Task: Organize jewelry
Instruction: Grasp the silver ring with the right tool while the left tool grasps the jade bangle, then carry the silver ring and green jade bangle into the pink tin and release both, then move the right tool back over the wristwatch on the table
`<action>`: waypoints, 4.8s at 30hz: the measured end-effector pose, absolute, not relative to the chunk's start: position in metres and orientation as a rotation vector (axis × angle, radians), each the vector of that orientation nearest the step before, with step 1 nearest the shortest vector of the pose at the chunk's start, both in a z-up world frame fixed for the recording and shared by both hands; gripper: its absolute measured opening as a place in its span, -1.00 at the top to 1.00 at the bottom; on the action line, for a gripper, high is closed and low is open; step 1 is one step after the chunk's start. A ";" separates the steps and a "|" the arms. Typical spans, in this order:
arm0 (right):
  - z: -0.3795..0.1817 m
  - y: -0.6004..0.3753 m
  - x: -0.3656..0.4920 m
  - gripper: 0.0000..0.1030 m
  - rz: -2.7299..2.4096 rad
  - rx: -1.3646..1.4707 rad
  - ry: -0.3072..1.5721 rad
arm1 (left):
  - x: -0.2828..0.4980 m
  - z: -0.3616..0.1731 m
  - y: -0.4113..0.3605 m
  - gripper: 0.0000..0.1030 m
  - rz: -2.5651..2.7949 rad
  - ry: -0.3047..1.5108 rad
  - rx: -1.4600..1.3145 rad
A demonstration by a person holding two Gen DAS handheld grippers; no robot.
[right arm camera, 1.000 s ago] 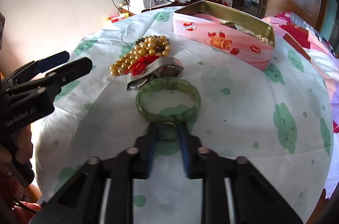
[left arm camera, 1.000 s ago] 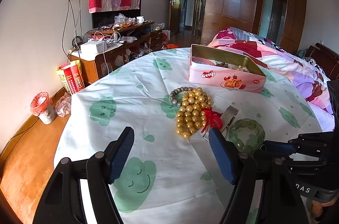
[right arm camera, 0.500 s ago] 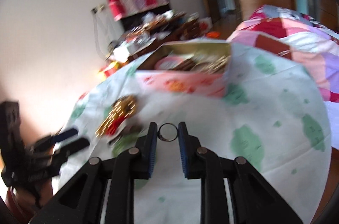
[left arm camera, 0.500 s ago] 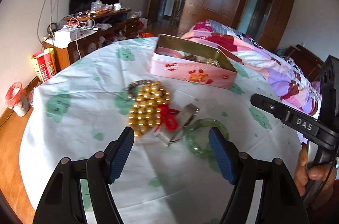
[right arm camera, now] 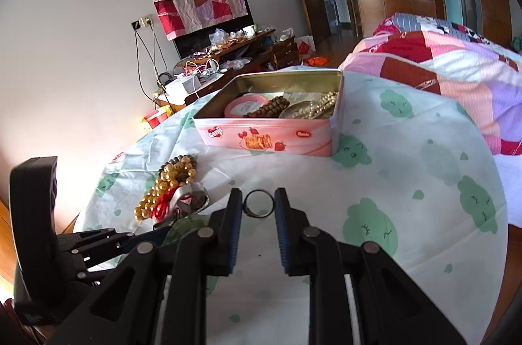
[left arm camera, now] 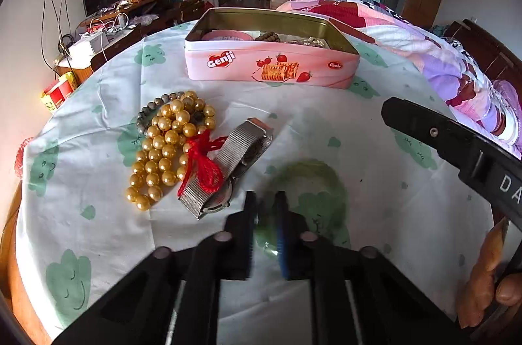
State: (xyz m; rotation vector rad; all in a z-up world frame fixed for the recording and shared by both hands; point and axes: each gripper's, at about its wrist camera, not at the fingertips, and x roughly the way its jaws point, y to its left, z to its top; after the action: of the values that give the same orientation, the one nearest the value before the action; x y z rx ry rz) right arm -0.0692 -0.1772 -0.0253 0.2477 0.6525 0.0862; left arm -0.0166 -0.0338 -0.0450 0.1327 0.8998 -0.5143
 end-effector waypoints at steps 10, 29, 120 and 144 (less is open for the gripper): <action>-0.026 -0.191 -0.075 0.55 0.085 0.331 0.621 | -0.034 -0.017 -0.013 0.87 -0.617 0.737 0.051; 0.012 -0.203 -0.039 0.55 0.028 0.285 0.522 | 0.016 0.024 -0.005 0.87 -0.633 0.599 -0.110; -0.012 -0.181 -0.033 -0.21 -0.266 0.227 0.523 | 0.015 -0.030 0.061 -0.17 -0.090 0.709 0.014; -0.045 -0.119 -0.007 -0.24 0.160 0.328 0.822 | 0.017 -0.044 0.073 -0.17 -0.089 0.793 -0.014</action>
State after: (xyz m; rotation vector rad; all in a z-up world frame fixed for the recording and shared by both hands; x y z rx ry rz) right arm -0.0070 -0.1194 -0.0454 0.3284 0.8224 0.1602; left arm 0.0174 0.0734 -0.0443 -0.0141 0.7926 -0.0894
